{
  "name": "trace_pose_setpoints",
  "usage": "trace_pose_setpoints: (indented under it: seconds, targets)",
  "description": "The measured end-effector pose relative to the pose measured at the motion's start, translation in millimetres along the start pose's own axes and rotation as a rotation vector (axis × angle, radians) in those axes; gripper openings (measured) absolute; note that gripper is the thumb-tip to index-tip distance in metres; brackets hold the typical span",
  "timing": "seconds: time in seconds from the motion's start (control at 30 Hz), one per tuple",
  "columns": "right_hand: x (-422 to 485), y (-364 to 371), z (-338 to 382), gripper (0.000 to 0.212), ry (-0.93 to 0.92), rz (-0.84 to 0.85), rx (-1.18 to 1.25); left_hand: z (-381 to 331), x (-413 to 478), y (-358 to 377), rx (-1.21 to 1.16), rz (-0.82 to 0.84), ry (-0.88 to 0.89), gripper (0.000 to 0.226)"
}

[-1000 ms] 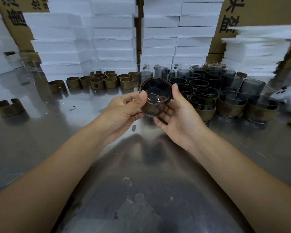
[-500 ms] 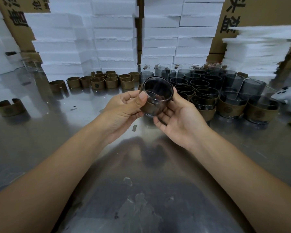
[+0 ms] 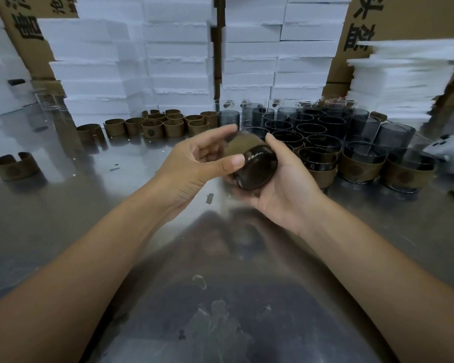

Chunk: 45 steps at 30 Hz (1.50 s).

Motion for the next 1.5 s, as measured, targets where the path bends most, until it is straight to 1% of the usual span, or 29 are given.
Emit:
trace_pose_setpoints:
  seconds: [0.07, 0.1, 0.13, 0.2, 0.27, 0.37, 0.47, 0.53, 0.63, 0.7, 0.77, 0.83, 0.93, 1.0, 1.07, 1.2, 1.33, 1.5]
  targets:
    - [-0.4, -2.6, 11.9, 0.043, -0.095, -0.04, 0.038, 4.7, 0.9, -8.5, 0.051, -0.088, -0.044, 0.063]
    - [-1.0, -3.3, 17.2, 0.042, -0.144, -0.049, 0.04, 8.5, 1.0, -9.7, 0.061, -0.1, -0.082, 0.063]
    - [-1.7, -3.5, 21.5, 0.042, -0.19, -0.051, 0.033, 12.3, 1.3, -8.5, 0.055, -0.084, -0.118, 0.059]
    - [-3.1, -3.0, 27.0, 0.044, -0.268, -0.042, 0.014, 18.0, 1.5, -0.2, 0.031, -0.001, -0.163, 0.044]
    - [-4.7, -2.1, 30.0, 0.045, -0.317, -0.03, -0.01, 18.3, 0.4, 6.9, 0.014, 0.054, -0.165, 0.037]
    - [-5.4, 1.5, 34.2, 0.044, -0.35, 0.01, -0.049, 16.0, 0.1, 5.8, 0.011, 0.045, -0.139, 0.039]
    - [-4.3, 0.6, 35.1, 0.043, -0.374, 0.004, -0.138, 15.6, 0.0, 3.4, 0.011, 0.009, -0.135, 0.051]
    - [-3.0, -5.0, 34.9, 0.045, -0.409, -0.054, -0.273, 15.8, -0.1, 3.7, 0.013, 0.001, -0.127, 0.059]
    - [-4.4, -9.9, 39.7, 0.057, -0.477, -0.113, -0.492, 20.1, 0.2, 2.3, 0.024, -0.002, -0.159, 0.061]
    - [-6.4, -9.7, 45.0, 0.063, -0.527, -0.111, -0.613, 23.3, 2.5, -4.6, -0.007, -0.035, -0.188, 0.046]
    - [-8.6, -8.5, 49.1, 0.06, -0.586, -0.137, -0.828, 25.0, 5.2, -16.9, -0.04, -0.101, -0.198, 0.029]
    - [-9.6, -10.3, 50.4, 0.057, -0.624, -0.193, -0.996, 26.8, 8.0, -27.5, -0.048, -0.156, -0.197, 0.019]
    - [-14.2, -9.7, 53.5, 0.056, -0.69, -0.254, -1.177, 29.2, 10.1, -31.3, -0.024, -0.171, -0.189, 0.014]
    - [-16.6, -5.4, 54.4, 0.055, -0.729, -0.238, -1.295, 29.9, 10.5, -29.0, 0.009, -0.16, -0.18, 0.013]
    - [-17.0, -3.0, 54.1, 0.055, -0.731, -0.234, -1.434, 30.4, 10.6, -25.9, 0.034, -0.141, -0.171, 0.013]
    - [-19.7, -6.5, 61.8, 0.059, -0.713, -0.357, -1.696, 30.3, 11.0, -27.2, 0.031, -0.147, -0.166, 0.013]
    - [-21.5, -4.6, 63.9, 0.065, -0.708, -0.402, -1.848, 31.1, 11.1, -28.2, 0.039, -0.151, -0.158, 0.013]
    - [-21.2, -8.2, 65.0, 0.067, -0.671, -0.426, -1.887, 31.0, 11.2, -29.3, 0.031, -0.156, -0.153, 0.013]
Point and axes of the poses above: each hand's wrist, its own x-axis towards the middle knuckle, its own y-axis out of the palm, z = x × y, the point moved 10 cm from there along x, towards the middle knuckle, and after that the axes turned 6 degrees about -y, right-handed, at the moved point
